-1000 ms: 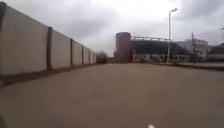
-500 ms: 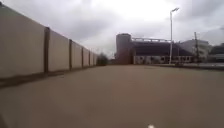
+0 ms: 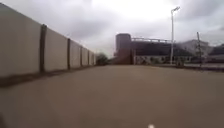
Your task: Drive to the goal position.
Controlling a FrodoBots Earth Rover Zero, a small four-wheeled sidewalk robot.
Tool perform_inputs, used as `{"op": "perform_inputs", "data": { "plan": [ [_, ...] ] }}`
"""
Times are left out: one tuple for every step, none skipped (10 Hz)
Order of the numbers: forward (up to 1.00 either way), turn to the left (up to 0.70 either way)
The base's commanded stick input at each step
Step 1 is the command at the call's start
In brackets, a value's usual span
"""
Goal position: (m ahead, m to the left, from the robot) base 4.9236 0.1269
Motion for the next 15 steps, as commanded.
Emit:
{"op": "perform_inputs", "data": {
  "plan": [
    [0.70, 0.00],
    [0.70, 0.00],
    [0.70, 0.00],
    [0.70, 0.00],
    [0.70, 0.00],
    [0.70, 0.02],
    [0.70, 0.01],
    [0.70, 0.00],
    [0.70, 0.00],
    [0.70, 0.00],
    [0.70, 0.01],
    [0.70, 0.01],
    [0.70, 0.00],
    [0.70, 0.00],
    [0.70, 0.01]
  ]
}}
